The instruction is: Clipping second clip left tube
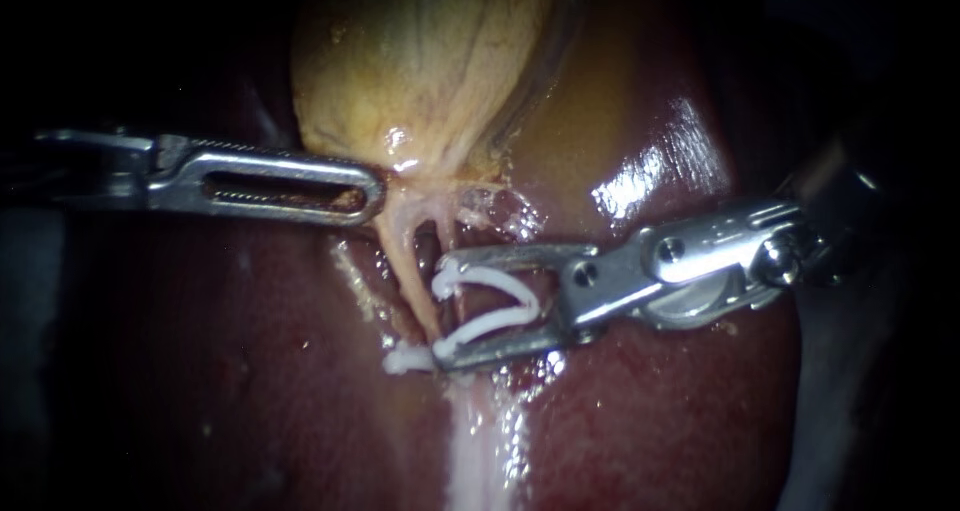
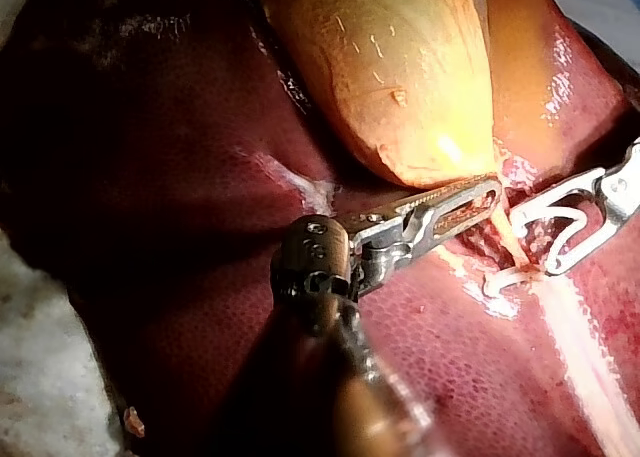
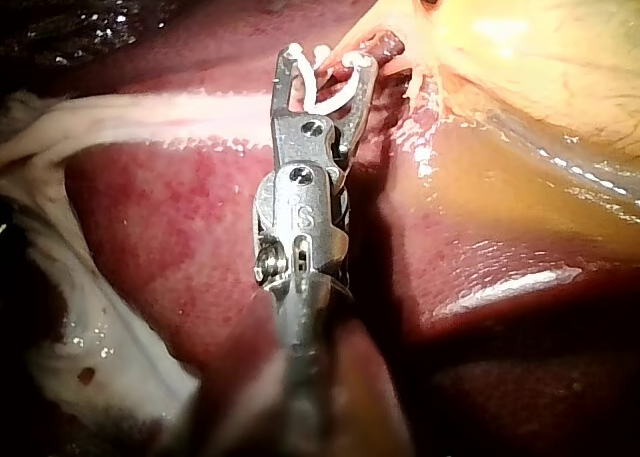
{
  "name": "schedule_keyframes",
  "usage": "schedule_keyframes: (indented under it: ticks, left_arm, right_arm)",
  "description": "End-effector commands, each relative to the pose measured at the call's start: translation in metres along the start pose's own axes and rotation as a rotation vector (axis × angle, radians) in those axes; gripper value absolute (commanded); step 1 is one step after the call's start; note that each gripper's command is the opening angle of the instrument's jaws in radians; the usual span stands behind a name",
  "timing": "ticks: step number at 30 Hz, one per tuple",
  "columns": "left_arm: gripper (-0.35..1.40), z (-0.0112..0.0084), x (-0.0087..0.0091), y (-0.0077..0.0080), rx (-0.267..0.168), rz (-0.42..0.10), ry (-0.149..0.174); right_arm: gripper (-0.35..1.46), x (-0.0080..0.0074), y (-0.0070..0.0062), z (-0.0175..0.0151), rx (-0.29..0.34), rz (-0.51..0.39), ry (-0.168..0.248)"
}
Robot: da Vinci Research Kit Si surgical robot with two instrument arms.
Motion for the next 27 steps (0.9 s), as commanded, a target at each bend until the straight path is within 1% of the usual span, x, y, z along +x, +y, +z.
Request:
schedule_keyframes:
  ticks: [1,11,18,27]
  left_arm:
    - [-0.35,0.0,0.0,0.0,0.001,0.0,0.0]
    - [-0.35,0.0002,0.0,0.0003,0.002,0.0,0.002]
    - [-0.35,0.0003,0.0,0.0003,0.003,-0.001,0.002]
    - [-0.35,0.0005,0.0,0.0003,0.004,-0.001,0.003]
  right_arm:
    - [0.5,-0.0001,0.0,0.0002,0.002,0.005,0.001]
    - [0.5,-0.001,-0.0003,0.0024,0.021,0.011,0.001]
    - [0.5,-0.0016,-0.0006,0.0038,0.038,0.032,0.001]
    - [0.5,-0.0019,-0.0008,0.0052,0.05,0.055,0.001]
